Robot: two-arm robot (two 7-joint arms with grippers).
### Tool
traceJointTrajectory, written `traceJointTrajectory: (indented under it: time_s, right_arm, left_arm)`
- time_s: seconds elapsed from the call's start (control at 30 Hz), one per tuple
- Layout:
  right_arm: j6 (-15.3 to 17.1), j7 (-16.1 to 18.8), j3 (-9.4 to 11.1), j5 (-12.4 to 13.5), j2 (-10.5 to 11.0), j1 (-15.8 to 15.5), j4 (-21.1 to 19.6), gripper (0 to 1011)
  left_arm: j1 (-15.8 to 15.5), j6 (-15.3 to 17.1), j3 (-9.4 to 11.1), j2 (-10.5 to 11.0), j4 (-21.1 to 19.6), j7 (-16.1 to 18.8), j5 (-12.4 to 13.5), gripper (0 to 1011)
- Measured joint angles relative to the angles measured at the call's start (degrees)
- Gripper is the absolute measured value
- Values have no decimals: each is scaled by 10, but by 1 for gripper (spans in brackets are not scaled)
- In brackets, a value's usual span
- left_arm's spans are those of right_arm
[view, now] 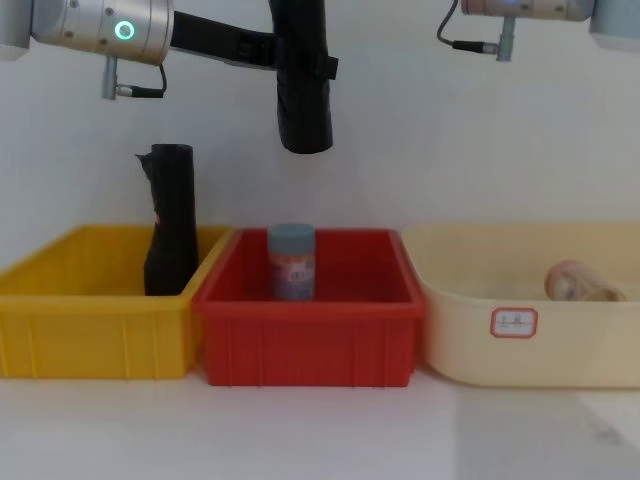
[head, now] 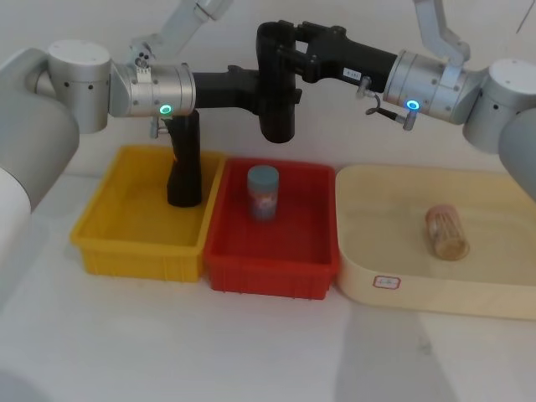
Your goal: Pick up the garbage bag with the one hand and transfer it to the other hand.
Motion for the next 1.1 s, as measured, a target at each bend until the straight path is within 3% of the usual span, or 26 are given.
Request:
traceJointTrajectory:
  time_s: [1.1]
  right_arm:
    - [0,0,0,0,0,0,0,497]
  left_arm:
    - [0,0,0,0,0,0,0,469]
